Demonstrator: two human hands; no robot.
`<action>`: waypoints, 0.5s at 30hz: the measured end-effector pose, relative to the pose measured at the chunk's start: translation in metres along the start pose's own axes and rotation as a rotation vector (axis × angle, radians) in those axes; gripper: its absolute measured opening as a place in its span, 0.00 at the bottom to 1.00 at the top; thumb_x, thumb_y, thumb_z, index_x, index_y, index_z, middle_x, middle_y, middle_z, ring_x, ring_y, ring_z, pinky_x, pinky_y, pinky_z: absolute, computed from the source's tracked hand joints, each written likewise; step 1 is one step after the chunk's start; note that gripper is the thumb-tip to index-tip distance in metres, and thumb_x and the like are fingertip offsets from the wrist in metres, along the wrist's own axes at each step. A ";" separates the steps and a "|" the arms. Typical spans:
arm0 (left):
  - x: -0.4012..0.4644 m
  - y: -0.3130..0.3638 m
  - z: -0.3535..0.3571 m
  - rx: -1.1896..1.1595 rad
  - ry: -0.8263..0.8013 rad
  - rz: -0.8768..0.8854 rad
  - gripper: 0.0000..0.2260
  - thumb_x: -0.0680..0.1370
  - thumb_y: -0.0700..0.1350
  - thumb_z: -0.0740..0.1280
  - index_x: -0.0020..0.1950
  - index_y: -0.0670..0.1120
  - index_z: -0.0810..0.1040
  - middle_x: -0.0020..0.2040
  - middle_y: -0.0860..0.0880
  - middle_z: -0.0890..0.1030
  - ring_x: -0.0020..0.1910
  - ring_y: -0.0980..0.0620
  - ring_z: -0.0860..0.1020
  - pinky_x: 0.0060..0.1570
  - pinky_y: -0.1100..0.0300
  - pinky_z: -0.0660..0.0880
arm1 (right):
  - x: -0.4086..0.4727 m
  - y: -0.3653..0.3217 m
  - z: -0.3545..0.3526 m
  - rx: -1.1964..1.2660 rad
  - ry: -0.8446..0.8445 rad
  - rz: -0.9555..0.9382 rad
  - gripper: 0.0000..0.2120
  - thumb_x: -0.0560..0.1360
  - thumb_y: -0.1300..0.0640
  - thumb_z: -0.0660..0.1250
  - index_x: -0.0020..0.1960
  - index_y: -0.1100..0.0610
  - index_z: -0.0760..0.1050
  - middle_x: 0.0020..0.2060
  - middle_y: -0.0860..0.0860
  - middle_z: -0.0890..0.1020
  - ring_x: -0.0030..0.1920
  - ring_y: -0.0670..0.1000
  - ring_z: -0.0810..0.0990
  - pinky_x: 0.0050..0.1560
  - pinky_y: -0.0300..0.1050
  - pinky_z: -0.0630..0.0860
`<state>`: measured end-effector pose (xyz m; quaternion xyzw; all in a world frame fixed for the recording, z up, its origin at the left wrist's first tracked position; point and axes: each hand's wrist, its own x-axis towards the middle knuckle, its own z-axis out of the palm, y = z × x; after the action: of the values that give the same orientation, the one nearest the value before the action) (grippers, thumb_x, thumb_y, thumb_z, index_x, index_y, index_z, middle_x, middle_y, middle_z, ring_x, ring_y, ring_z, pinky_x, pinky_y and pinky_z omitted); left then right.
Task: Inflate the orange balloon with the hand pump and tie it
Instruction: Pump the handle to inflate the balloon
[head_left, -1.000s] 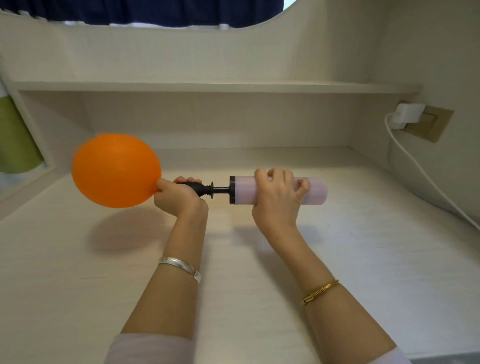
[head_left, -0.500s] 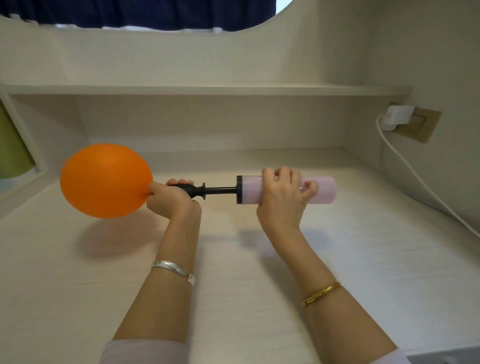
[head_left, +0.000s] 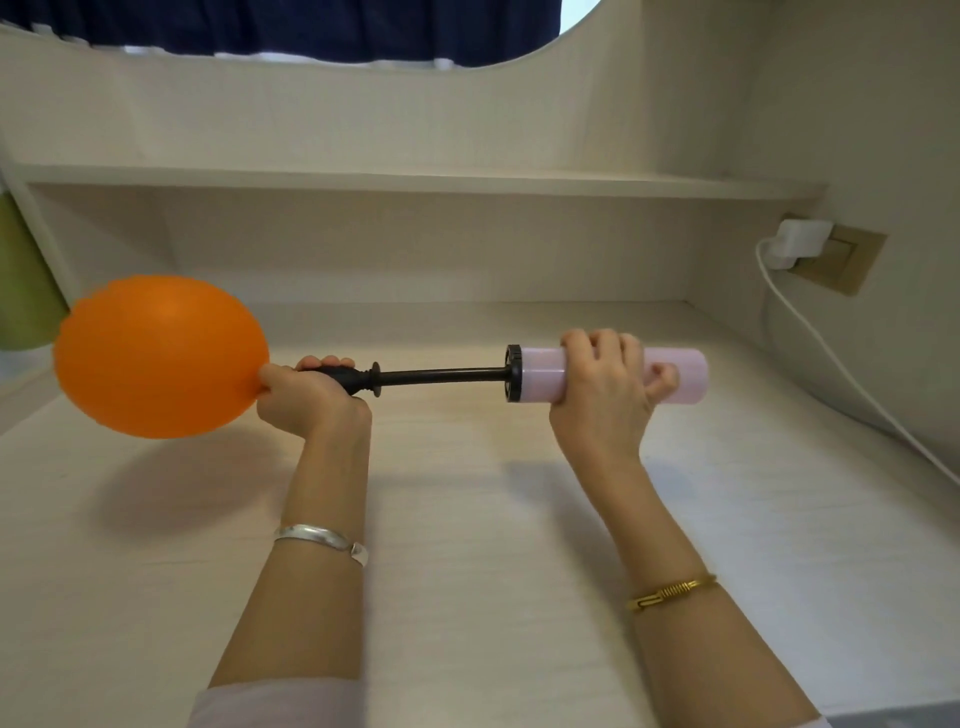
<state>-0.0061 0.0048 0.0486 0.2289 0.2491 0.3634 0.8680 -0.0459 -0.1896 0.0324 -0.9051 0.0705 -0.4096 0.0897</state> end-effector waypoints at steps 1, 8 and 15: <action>-0.001 -0.001 0.000 0.003 -0.005 -0.002 0.10 0.76 0.39 0.52 0.35 0.46 0.62 0.26 0.50 0.68 0.20 0.53 0.68 0.25 0.64 0.72 | -0.001 -0.003 0.001 -0.014 -0.009 -0.005 0.20 0.60 0.72 0.62 0.48 0.56 0.73 0.45 0.55 0.77 0.51 0.58 0.72 0.47 0.50 0.53; -0.028 -0.021 0.003 0.037 -0.083 -0.009 0.10 0.76 0.38 0.52 0.34 0.45 0.63 0.24 0.51 0.68 0.17 0.55 0.67 0.25 0.64 0.71 | -0.020 -0.044 0.009 -0.016 -0.013 -0.067 0.20 0.55 0.73 0.65 0.44 0.58 0.74 0.39 0.56 0.78 0.44 0.59 0.76 0.47 0.52 0.55; -0.019 -0.015 0.000 0.010 -0.047 -0.048 0.10 0.76 0.38 0.52 0.34 0.45 0.63 0.23 0.51 0.68 0.18 0.54 0.67 0.24 0.63 0.72 | -0.015 -0.037 0.009 0.000 0.025 -0.142 0.19 0.58 0.71 0.65 0.46 0.56 0.75 0.40 0.54 0.79 0.45 0.58 0.76 0.48 0.50 0.55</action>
<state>-0.0100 -0.0191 0.0449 0.2357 0.2362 0.3355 0.8810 -0.0469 -0.1493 0.0245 -0.9026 0.0072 -0.4263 0.0597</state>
